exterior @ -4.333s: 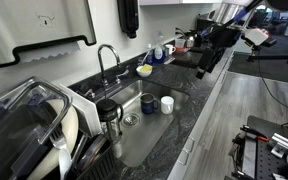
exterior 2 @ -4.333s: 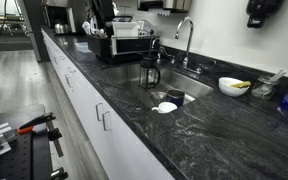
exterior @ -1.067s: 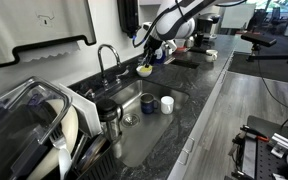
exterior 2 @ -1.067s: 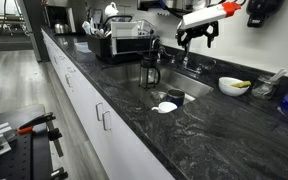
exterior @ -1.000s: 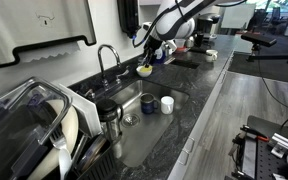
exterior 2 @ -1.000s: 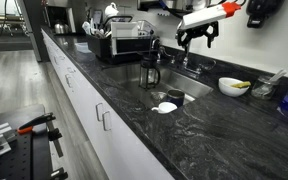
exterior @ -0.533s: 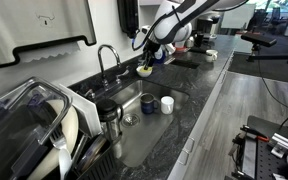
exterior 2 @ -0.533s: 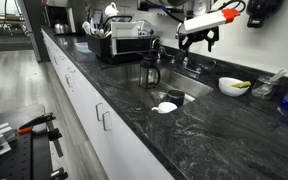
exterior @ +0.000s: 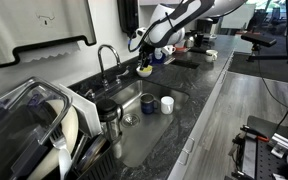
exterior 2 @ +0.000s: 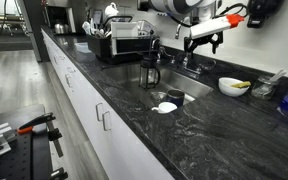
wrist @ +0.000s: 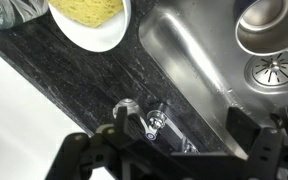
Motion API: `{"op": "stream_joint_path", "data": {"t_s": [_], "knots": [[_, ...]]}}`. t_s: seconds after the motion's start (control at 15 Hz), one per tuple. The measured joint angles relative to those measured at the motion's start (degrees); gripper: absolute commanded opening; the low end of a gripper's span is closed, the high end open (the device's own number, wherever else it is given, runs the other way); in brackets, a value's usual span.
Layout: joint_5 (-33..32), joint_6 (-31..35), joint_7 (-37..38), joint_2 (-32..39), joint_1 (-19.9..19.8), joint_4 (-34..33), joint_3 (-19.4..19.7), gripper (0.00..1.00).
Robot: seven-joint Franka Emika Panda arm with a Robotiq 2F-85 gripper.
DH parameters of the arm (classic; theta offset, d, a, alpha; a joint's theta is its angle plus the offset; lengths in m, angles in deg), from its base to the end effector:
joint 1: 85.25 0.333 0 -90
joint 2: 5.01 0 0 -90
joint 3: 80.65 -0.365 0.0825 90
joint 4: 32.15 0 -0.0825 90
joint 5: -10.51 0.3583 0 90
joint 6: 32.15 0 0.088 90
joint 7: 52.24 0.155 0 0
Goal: Open the tap
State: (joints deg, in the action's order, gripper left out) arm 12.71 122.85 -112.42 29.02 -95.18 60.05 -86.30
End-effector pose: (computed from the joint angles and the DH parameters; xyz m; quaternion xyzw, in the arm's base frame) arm 0.7588 -0.0712 0.3522 0.8684 0.4270 0.2305 0.1018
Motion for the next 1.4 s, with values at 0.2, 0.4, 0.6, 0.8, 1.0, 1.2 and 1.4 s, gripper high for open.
{"op": "stream_joint_path", "data": {"t_s": [0.2,0.4,0.6,0.8,1.0,1.2,1.4], "knots": [[0.0,-0.3,-0.3,2.7,-0.4,-3.6,-0.8,1.00],[0.2,-1.5,-0.3,5.8,-1.6,-8.0,-2.1,1.00],[0.8,-4.0,-0.5,8.8,-3.1,-12.7,-3.5,1.00],[2.1,-7.3,-3.3,11.5,-4.8,-16.8,-5.9,1.00],[3.4,-10.6,-7.4,13.5,-5.7,-19.9,-8.0,1.00],[4.2,-12.0,-10.8,14.9,-5.7,-22.0,-8.9,1.00],[4.1,-11.4,-12.6,15.8,-5.4,-23.4,-8.9,1.00]]}}
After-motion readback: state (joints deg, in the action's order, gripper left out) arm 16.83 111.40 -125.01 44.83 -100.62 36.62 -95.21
